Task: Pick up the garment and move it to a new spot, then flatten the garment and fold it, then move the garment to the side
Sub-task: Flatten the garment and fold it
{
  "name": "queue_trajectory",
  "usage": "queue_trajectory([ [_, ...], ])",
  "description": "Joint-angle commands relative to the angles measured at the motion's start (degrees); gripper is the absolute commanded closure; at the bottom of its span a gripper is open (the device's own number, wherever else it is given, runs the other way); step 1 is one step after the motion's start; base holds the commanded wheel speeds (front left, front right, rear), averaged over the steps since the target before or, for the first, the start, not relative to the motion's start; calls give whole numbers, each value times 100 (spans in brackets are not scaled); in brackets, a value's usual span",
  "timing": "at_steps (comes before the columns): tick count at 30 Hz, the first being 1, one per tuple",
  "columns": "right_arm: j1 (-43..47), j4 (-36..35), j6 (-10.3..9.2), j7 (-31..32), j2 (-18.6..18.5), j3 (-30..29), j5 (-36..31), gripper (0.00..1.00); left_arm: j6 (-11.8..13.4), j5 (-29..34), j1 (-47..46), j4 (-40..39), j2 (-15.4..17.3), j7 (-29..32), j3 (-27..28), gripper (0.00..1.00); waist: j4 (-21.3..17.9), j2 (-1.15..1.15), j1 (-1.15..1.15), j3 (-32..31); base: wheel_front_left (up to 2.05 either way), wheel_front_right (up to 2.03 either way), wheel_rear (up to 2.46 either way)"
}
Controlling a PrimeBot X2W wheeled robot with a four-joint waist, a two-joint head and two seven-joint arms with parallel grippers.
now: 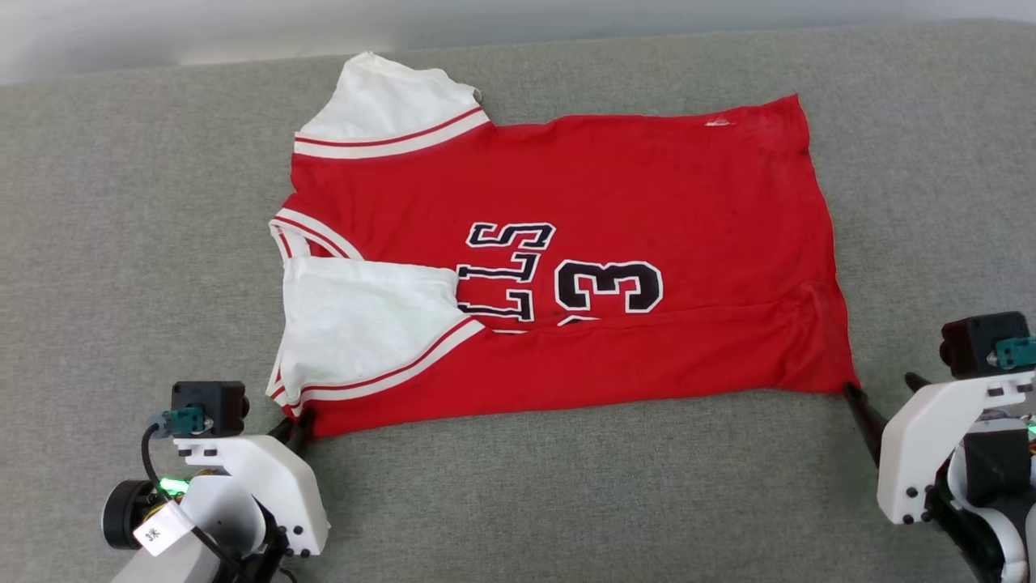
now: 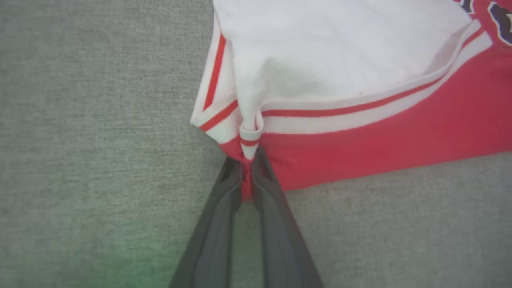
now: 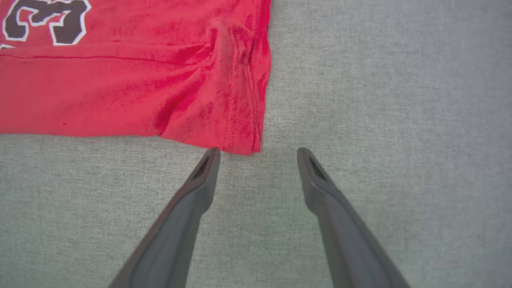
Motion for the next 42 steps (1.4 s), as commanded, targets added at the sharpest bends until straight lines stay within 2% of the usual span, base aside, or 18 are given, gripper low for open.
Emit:
queue_trajectory([
  [1, -70, -12, -2, 3, -13, -5, -40, 0, -57, -52, 185, 122, -116, 80, -188, 100, 55, 0, 0, -52, 0, 0, 0],
  [5, -228, 267, -2, 97, -38, -50, -116, 0, -10, 102, 61, -338, 4, -203, -41, 100, 285, 0, 0, -183, 0, 0, 0],
  [8, -337, 495, -2, 100, -135, -89, -297, 0, 35, 107, 96, -666, 24, -281, 12, 100, 392, 0, 0, -179, 0, 0, 0],
  [14, -527, 1050, -2, 112, -80, -182, -456, 0, 153, 200, 123, -1229, 135, -276, 36, 100, 558, 0, 0, -54, 0, 0, 0],
  [23, -533, 1849, -2, 175, 9, -97, -392, 0, 190, 245, 125, -1472, 212, -205, 3, 100, 691, 0, 0, 191, 0, 0, 0],
  [24, -514, 1923, -2, 200, 17, -76, -367, 36, 185, 227, 129, -1462, 211, -197, 3, 100, 697, 0, 0, 206, 0, 0, 0],
  [25, -495, 1990, -1, 211, 25, -46, -332, 65, 177, 214, 138, -1444, 214, -193, -1, 100, 702, 0, 0, 217, 0, 0, 0],
  [26, -488, 2042, -1, 204, 29, -22, -299, 100, 170, 206, 147, -1420, 223, -186, -5, 100, 705, 0, 0, 222, 0, 0, 0],
  [34, -417, 2161, -4, -23, -138, -109, -281, 100, 117, 194, 240, -1127, 325, -107, -75, 100, 654, 0, 0, -22, 0, 0, 0],
  [42, -178, 1568, -6, 113, -449, -215, 27, 100, 147, 151, 626, -1119, 512, -39, -151, 100, 534, 0, 0, -555, 0, 0, 0],
])
